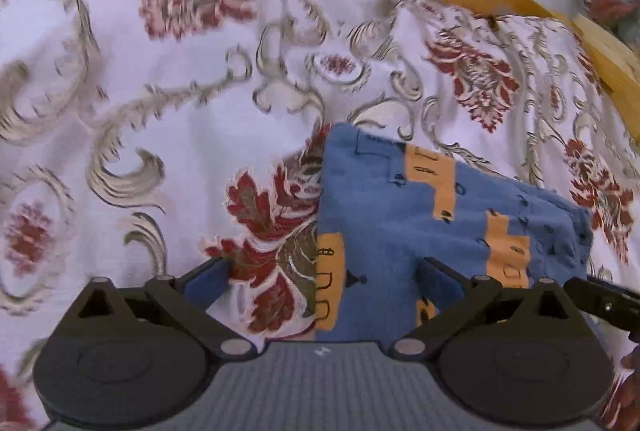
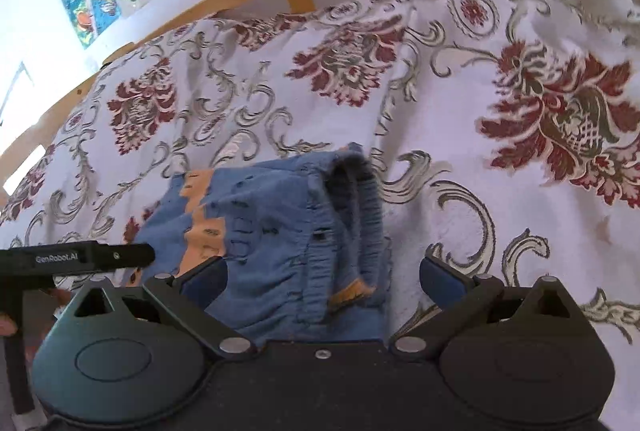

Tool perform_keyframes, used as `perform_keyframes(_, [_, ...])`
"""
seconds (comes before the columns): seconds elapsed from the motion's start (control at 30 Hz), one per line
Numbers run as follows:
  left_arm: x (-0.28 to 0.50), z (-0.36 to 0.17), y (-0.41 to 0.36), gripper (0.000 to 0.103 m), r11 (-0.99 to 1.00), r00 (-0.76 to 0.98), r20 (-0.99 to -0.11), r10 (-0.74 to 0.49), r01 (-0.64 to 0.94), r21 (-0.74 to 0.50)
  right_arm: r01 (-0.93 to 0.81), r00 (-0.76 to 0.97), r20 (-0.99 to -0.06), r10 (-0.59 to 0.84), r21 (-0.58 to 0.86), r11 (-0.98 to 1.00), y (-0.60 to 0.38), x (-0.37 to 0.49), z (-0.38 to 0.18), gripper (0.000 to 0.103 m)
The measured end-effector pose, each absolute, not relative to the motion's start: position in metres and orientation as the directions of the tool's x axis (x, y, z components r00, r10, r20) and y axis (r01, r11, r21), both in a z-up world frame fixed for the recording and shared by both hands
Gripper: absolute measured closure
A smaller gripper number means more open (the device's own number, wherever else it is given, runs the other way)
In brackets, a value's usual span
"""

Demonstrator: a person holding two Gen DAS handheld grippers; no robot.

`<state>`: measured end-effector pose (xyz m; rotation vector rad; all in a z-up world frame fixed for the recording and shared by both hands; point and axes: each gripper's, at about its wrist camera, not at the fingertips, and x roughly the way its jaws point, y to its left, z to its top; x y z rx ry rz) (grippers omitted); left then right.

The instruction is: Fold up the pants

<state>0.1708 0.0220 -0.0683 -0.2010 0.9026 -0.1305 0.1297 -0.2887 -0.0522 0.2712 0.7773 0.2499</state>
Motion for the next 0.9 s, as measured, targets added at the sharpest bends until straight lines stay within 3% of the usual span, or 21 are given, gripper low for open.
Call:
perform_keyframes(0.07, [0.177, -0.069, 0.023, 0.000, 0.968, 0.609, -0.765, -0.209, 0.019, -0.249, -0.109, 0.681, -0.653, 0.333, 0.360, 0.927, -0.294, 0.136, -0.057, 0.015])
perform_keyframes(0.13, [0.176, -0.069, 0.021, 0.002, 0.970, 0.605, -0.768, -0.212, 0.032, -0.242, -0.089, 0.687, -0.641, 0.343, 0.395, 0.915, -0.298, 0.139, -0.058, 0.029])
perform_keyframes(0.17, [0.175, -0.069, 0.019, 0.003, 0.973, 0.599, -0.774, -0.205, 0.038, -0.228, -0.083, 0.686, -0.638, 0.350, 0.409, 0.909, -0.300, 0.139, -0.059, 0.042])
perform_keyframes(0.3, [0.173, -0.067, 0.014, 0.008, 0.977, 0.582, -0.790, -0.193, 0.040, -0.209, -0.099, 0.678, -0.643, 0.355, 0.399, 0.912, -0.295, 0.139, -0.059, 0.057])
perform_keyframes(0.4, [0.171, -0.064, 0.014, 0.031, 0.969, 0.567, -0.791, -0.230, 0.060, -0.239, -0.104, 0.681, -0.643, 0.351, 0.389, 0.915, -0.292, 0.138, -0.058, 0.068])
perform_keyframes(0.43, [0.171, -0.062, 0.014, 0.042, 0.964, 0.563, -0.788, -0.248, 0.068, -0.255, -0.109, 0.684, -0.642, 0.346, 0.380, 0.919, -0.289, 0.137, -0.058, 0.070])
perform_keyframes(0.5, [0.169, -0.059, 0.009, 0.053, 0.967, 0.565, -0.787, -0.247, 0.091, -0.238, -0.119, 0.698, -0.638, 0.325, 0.344, 0.931, -0.283, 0.133, -0.054, 0.074])
perform_keyframes(0.57, [0.165, -0.055, 0.003, 0.071, 0.971, 0.579, -0.780, -0.237, 0.118, -0.208, -0.130, 0.714, -0.633, 0.298, 0.298, 0.946, -0.275, 0.129, -0.050, 0.081])
perform_keyframes(0.67, [0.160, -0.047, -0.002, 0.091, 0.976, 0.617, -0.757, -0.216, 0.135, -0.168, -0.159, 0.754, -0.608, 0.251, 0.202, 0.967, -0.261, 0.121, -0.039, 0.084])
perform_keyframes(0.9, [0.170, -0.027, 0.001, 0.095, 0.974, 0.652, -0.724, -0.225, 0.119, -0.195, -0.202, 0.852, -0.489, 0.187, 0.023, 0.979, -0.234, 0.116, -0.013, 0.085])
